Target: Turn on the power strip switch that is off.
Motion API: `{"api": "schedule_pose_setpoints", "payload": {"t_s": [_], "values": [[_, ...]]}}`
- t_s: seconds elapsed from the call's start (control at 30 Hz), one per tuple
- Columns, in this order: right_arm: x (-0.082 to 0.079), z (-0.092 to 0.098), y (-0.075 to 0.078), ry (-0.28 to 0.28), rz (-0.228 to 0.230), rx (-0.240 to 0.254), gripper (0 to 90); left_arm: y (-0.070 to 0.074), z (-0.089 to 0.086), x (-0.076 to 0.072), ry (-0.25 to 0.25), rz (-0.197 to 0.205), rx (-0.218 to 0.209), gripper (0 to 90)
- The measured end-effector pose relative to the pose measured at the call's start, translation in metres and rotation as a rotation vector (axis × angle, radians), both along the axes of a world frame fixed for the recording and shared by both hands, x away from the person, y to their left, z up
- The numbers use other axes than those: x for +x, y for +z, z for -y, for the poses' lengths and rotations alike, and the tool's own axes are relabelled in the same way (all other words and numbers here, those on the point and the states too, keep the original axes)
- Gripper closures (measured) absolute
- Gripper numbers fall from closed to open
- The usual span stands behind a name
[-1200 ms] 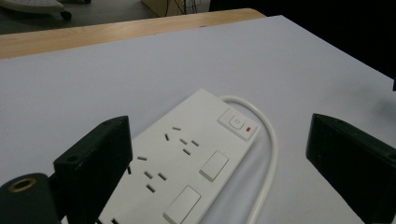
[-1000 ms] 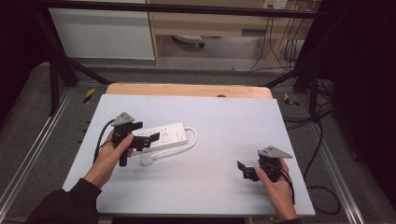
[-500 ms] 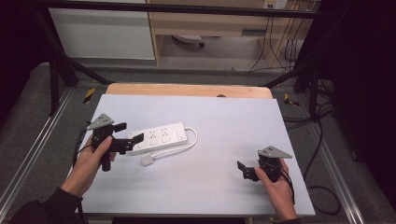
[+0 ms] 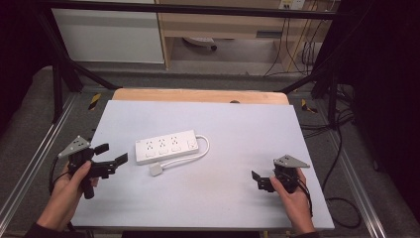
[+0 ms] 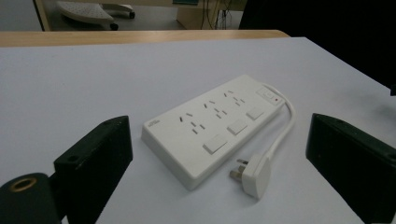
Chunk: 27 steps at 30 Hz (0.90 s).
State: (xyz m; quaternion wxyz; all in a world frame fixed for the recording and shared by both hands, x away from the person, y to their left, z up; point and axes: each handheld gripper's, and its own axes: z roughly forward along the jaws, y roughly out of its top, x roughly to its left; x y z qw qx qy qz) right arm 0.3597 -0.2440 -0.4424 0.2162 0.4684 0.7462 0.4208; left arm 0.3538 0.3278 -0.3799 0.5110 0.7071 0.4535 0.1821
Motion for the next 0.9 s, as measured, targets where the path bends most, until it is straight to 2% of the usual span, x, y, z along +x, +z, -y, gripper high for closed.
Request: {"api": "schedule_pose_setpoints", "payload": {"t_s": [0.1,0.23,0.4,0.53,0.6,0.73,0.77,0.83,0.9], "values": [[0.000,0.001,0.000,-0.006,-0.001,0.002,2.6,-0.006,-0.006,-0.006,0.009,-0.004,-0.013,7.3],[0.001,0.002,0.000,-0.012,-0.001,0.002,2.6,-0.017,-0.008,-0.014,0.010,-0.015,0.002,7.3],[0.002,0.003,-0.001,-0.015,-0.001,-0.003,2.6,-0.030,-0.001,-0.023,-0.018,-0.030,0.037,7.5],[0.004,0.004,-0.003,-0.025,-0.007,-0.012,2.7,-0.040,0.005,-0.028,-0.040,-0.048,0.083,7.5],[0.005,0.005,-0.004,-0.036,-0.018,-0.019,2.8,-0.044,0.007,-0.031,-0.047,-0.054,0.084,7.5],[0.008,0.005,-0.010,-0.054,-0.057,-0.052,2.9,-0.054,0.010,-0.036,-0.068,-0.089,0.109,7.8],[0.010,0.004,-0.013,-0.060,-0.078,-0.076,3.0,-0.054,0.011,-0.037,-0.068,-0.083,0.117,8.0],[0.012,0.002,-0.020,-0.077,-0.129,-0.119,2.8,-0.053,0.011,-0.037,-0.061,-0.071,0.101,8.1],[0.013,0.000,-0.022,-0.081,-0.144,-0.136,1.6,-0.054,0.011,-0.036,-0.061,-0.077,0.111,7.9]]}}
